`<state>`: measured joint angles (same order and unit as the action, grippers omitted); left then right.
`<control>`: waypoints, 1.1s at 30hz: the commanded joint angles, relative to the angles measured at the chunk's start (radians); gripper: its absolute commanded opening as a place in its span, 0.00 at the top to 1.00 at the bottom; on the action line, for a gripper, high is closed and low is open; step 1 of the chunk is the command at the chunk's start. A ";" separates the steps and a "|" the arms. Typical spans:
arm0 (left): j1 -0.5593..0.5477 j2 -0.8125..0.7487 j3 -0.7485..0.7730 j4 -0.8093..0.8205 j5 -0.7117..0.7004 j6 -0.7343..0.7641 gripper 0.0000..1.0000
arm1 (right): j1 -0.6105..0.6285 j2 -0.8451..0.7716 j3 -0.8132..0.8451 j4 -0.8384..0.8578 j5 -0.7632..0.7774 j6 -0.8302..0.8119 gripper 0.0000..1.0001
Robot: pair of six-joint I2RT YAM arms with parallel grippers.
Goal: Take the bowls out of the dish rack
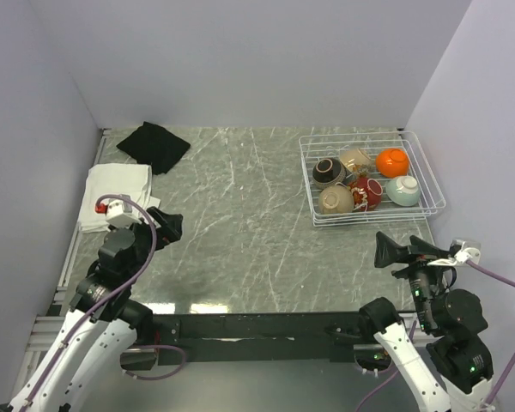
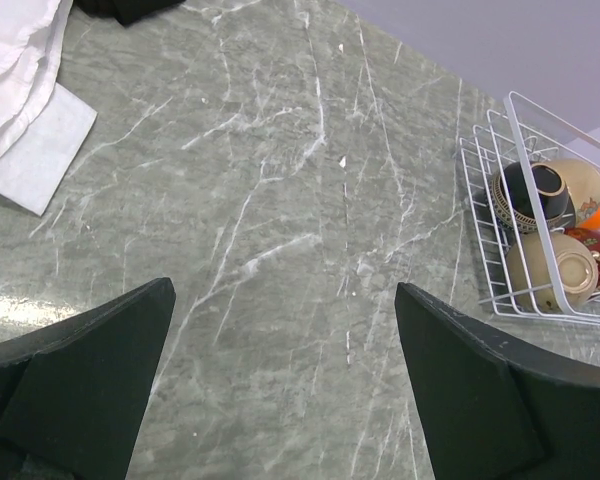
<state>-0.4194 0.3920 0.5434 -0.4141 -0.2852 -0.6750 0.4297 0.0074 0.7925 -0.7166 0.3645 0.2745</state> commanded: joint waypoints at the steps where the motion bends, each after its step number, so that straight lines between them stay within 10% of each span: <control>1: -0.001 0.025 0.015 0.057 0.024 0.006 0.01 | 0.009 -0.093 -0.010 0.054 -0.007 -0.029 0.00; 17: -0.001 0.264 0.013 0.260 0.136 0.112 0.01 | 0.006 0.264 -0.061 0.264 -0.159 0.014 0.00; 33: -0.002 0.389 0.069 0.236 0.150 0.187 0.01 | -0.017 1.201 0.346 0.272 -0.142 0.186 0.00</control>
<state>-0.4194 0.8078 0.5758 -0.2024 -0.1322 -0.5190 0.4252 1.0470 1.0077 -0.4362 0.2008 0.3973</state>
